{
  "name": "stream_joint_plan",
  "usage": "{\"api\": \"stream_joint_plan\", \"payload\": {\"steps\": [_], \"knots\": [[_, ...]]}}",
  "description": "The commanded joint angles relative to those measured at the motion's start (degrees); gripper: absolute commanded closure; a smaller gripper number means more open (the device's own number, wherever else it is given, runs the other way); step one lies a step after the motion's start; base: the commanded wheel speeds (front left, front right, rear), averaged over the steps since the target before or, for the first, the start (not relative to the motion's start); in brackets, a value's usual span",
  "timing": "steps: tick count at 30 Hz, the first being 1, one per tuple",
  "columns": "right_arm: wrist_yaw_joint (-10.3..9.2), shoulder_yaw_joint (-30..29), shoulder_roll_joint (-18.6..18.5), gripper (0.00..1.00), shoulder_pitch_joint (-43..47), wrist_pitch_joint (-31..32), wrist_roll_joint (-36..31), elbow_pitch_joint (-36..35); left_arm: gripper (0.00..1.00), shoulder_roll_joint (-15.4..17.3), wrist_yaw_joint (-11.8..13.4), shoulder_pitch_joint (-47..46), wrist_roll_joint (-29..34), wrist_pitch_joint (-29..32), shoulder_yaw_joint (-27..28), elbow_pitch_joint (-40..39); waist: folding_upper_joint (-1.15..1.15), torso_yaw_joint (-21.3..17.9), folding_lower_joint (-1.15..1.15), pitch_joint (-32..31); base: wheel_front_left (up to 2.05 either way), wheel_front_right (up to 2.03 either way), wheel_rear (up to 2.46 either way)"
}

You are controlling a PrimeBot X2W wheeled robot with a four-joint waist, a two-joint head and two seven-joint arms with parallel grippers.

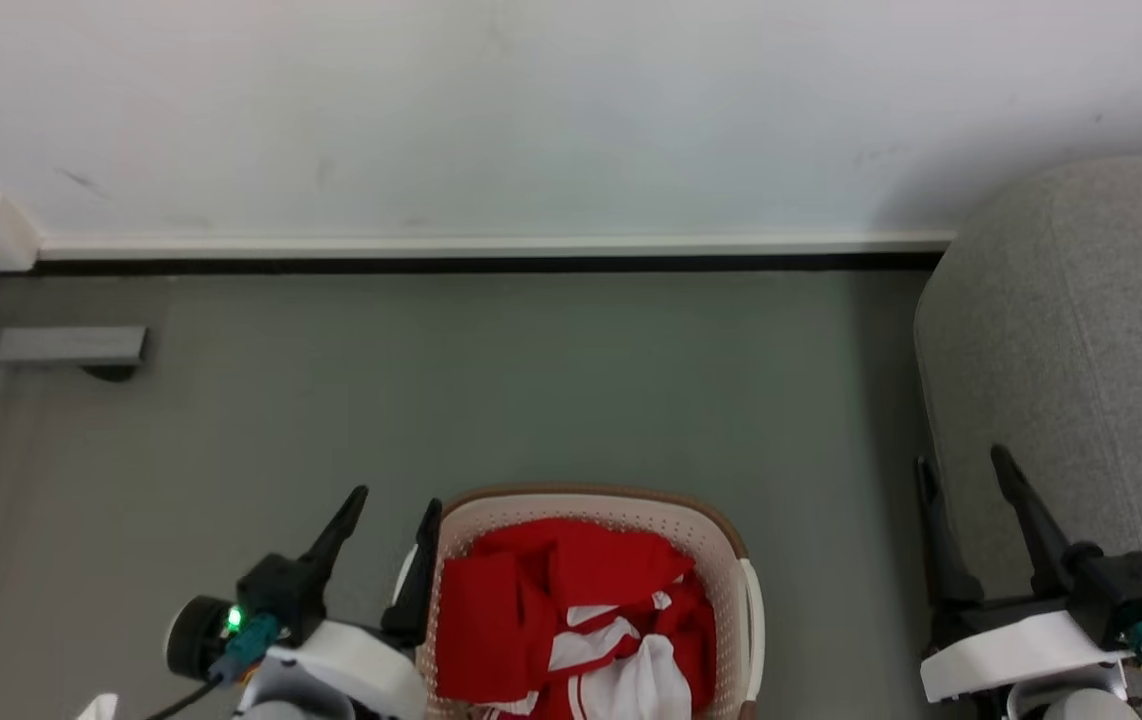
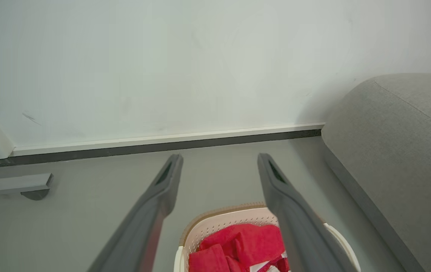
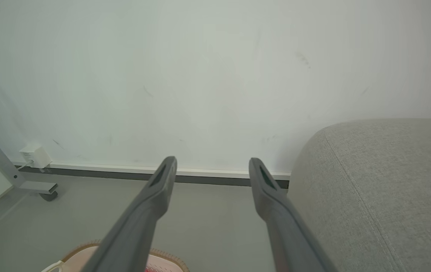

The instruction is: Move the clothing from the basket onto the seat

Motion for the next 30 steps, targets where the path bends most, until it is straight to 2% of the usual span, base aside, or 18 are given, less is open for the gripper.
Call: {"api": "stream_joint_plan", "payload": {"steps": [1,5,11,18,23,30], "knots": [[0.18,-0.07,-0.30,0.00,-1.60,-0.15,-0.62,-0.53,0.00,0.73,-0.24,-2.08,-0.01,-0.03,-1.10,1.08,0.00,-0.82,-0.01,4.45,0.00,0.00,0.00],[0.18,-0.64,-0.28,0.00,-4.70,-0.10,-0.69,-1.94,0.00,1.75,-0.37,-7.61,0.38,0.46,-5.83,5.38,0.00,-1.34,-0.01,9.28,0.00,0.00,0.00],[0.18,-1.26,-0.27,0.00,-8.18,-0.08,-0.77,-3.84,0.00,3.55,-0.36,-16.45,-1.62,5.29,-14.64,11.98,0.00,-2.21,-0.01,15.82,0.00,0.00,0.00],[0.18,-1.11,-0.25,0.00,-10.49,-0.08,0.30,-5.81,0.00,4.66,-0.36,-24.48,-4.36,10.88,-22.50,18.57,0.00,-3.40,-0.01,21.81,0.00,0.00,0.00],[0.18,-0.43,-0.25,0.00,-12.31,-0.08,2.03,-7.35,0.00,4.36,-0.31,-29.44,-4.80,13.52,-25.41,23.28,0.00,-4.23,-0.01,26.06,0.00,0.00,0.00],[0.18,1.58,-0.22,0.00,-15.12,-0.08,4.03,-9.13,0.00,4.40,0.60,-34.89,-3.70,16.36,-26.17,30.63,0.00,-5.88,-0.01,31.19,0.00,0.00,0.00]]}}
